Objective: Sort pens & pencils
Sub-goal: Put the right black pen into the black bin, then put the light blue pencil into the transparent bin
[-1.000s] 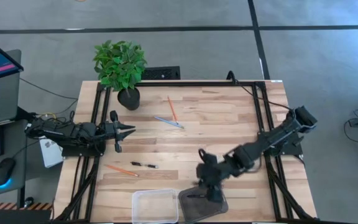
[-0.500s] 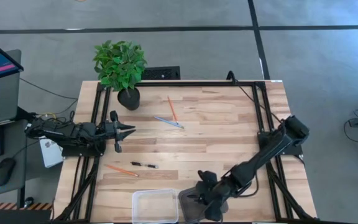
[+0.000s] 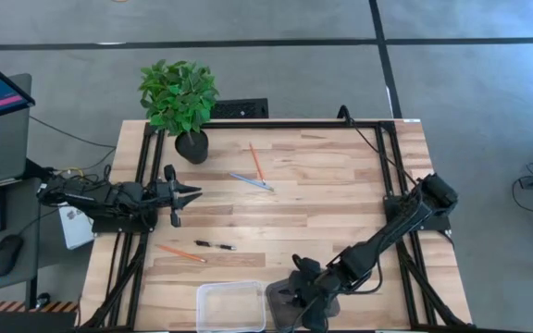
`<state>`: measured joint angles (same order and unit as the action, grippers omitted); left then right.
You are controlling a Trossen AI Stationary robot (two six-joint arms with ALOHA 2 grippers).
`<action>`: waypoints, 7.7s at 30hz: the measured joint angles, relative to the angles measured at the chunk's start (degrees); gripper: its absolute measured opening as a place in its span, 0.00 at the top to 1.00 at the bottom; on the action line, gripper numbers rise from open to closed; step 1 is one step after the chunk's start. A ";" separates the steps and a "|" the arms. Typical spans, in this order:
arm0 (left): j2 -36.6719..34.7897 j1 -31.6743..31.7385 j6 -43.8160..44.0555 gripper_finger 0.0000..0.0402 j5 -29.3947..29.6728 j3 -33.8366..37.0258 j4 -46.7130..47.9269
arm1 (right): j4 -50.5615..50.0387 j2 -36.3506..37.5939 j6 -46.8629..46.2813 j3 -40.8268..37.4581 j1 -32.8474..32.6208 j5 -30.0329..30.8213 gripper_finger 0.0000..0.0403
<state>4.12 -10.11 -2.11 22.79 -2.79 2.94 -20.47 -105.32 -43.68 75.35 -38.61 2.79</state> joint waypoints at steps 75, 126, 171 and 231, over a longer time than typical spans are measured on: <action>0.02 0.00 0.18 0.86 -2.14 0.08 -0.69 | -11.30 6.69 41.57 -5.81 35.61 -4.42 0.58; 0.02 0.19 3.23 0.55 -9.25 -0.04 0.53 | 7.19 7.54 39.28 -10.21 44.52 -4.00 0.58; 59.25 25.40 -10.21 0.55 -27.11 -26.19 -2.28 | 5.93 -1.88 34.05 -10.16 47.48 -0.48 0.58; 59.52 25.97 -9.20 0.55 -30.10 -26.36 -2.13 | -6.82 -1.88 33.20 3.04 48.62 -4.66 0.67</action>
<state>63.64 15.86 -11.31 -7.31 -29.15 0.81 -27.29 -107.20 -10.48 78.39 10.01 -1.88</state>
